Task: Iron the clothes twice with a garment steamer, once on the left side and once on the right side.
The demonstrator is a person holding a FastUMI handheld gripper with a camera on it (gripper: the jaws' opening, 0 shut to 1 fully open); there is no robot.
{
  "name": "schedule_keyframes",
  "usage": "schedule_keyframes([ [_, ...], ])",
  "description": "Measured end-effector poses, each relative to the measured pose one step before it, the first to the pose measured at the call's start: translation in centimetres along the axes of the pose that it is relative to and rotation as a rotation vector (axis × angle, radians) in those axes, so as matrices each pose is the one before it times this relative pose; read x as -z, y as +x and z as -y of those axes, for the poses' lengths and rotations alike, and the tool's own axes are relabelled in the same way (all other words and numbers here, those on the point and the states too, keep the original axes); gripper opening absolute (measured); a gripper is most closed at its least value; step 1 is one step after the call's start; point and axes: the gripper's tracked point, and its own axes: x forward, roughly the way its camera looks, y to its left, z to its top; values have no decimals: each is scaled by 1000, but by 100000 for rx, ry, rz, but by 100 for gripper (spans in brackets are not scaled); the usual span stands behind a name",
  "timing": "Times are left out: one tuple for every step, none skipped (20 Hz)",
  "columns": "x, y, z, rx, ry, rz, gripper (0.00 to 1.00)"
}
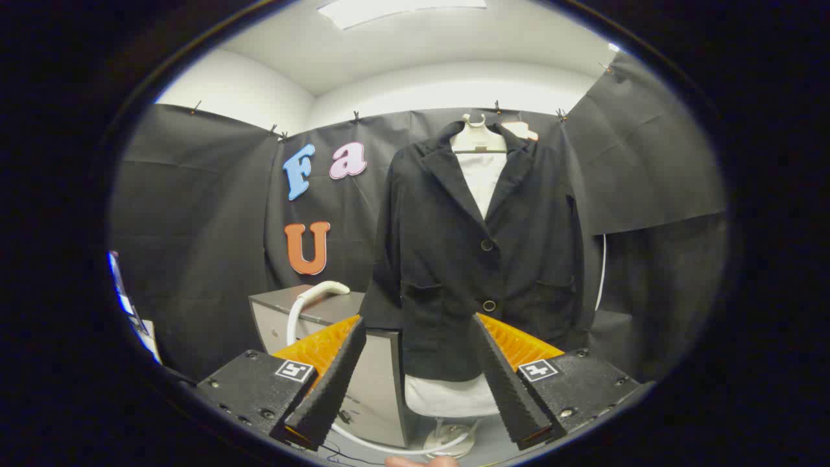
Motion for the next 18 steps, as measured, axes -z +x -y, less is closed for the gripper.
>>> schedule_keyframes([
  [136, 162, -368, -330, 289, -582, 100],
  [-52, 225, -521, -394, 139, -493, 100],
  [-3, 189, -385, -214, 100, -427, 100],
  [-161, 196, -595, -642, 116, -130, 100],
  [-154, 280, -540, -25, 41, 162, 100],
  [-338, 201, -472, 39, 31, 310, 100],
  [-165, 243, -545, 86, -77, 198, 100],
  [-223, 173, -644, -379, -108, 152, 100],
  [-187, 227, -858, -463, -235, 67, 100],
  [-244, 213, -843, -520, 47, -285, 100],
  [-75, 226, -654, -326, 453, -445, 100],
  [-79, 238, -633, 189, 569, -673, 100],
  [-114, 350, -687, 21, 604, -701, 100],
  [-165, 481, -810, 201, 919, -844, 100],
  [17, 401, -849, -72, 971, -1311, 100],
  [-53, 470, -871, -362, 867, -1592, 100],
  [-59, 517, -923, -337, 935, -1318, 100],
  [-237, 592, -911, -756, 1064, -1075, 100],
])
